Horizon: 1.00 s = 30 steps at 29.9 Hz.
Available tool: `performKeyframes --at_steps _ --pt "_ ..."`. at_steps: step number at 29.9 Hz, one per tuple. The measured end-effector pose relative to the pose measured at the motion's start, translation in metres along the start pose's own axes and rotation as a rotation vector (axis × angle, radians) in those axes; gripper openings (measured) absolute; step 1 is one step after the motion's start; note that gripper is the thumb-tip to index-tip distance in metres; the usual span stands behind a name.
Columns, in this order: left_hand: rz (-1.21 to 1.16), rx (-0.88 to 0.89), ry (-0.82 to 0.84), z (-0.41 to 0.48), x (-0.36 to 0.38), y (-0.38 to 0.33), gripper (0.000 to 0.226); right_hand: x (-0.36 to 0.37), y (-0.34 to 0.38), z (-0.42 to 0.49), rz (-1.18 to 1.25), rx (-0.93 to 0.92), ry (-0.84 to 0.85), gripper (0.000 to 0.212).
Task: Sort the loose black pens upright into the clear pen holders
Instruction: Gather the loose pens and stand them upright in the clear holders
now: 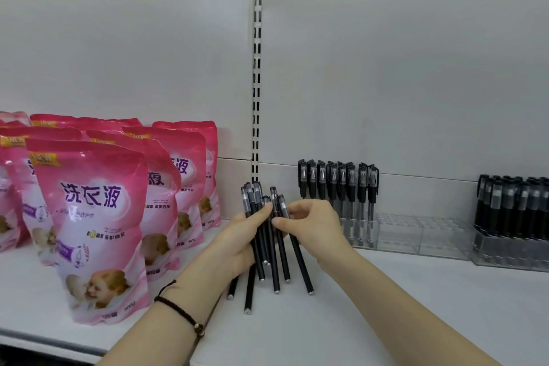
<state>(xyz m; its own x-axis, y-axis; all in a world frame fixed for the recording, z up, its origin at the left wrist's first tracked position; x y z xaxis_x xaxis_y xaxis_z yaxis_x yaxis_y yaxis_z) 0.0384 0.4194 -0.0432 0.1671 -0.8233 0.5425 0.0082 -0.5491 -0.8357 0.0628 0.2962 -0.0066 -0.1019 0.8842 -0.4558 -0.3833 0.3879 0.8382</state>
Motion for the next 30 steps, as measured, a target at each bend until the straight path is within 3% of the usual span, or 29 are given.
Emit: performKeyframes --at_steps 5,10,17,19,23,30 --pt "-0.005 -0.032 0.009 -0.003 0.001 0.0 0.033 -0.004 0.002 0.002 0.111 -0.014 -0.083 0.031" --pt "-0.035 -0.085 0.119 -0.01 0.012 0.001 0.029 -0.005 -0.001 0.004 0.137 0.0 -0.11 0.029" --pt "-0.202 -0.101 0.061 -0.002 0.003 -0.005 0.023 -0.006 0.005 0.002 -0.002 -0.058 -0.08 0.02" --pt "-0.216 -0.03 0.019 0.002 -0.004 -0.015 0.025 -0.004 0.002 0.002 -0.02 -0.04 -0.069 0.02" --pt "0.03 0.205 -0.099 0.001 -0.02 -0.037 0.027 0.009 -0.009 0.001 -0.142 0.02 0.02 0.015" --pt "0.049 0.079 -0.038 -0.001 -0.028 -0.041 0.02 0.045 -0.011 -0.004 -0.488 0.063 0.189 0.028"
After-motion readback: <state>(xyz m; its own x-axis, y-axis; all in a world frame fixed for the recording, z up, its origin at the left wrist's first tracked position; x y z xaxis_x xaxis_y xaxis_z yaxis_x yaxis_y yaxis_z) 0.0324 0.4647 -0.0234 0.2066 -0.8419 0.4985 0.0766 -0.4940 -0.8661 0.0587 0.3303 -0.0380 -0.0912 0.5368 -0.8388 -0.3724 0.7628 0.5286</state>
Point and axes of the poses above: each hand's wrist, its own z-axis towards the middle knuckle, its own x-axis out of the palm, y = z × x, the point moved 6 cm from there along z, towards the middle knuckle, and after that the axes turned 8 degrees about -z, right-handed, at the moved point
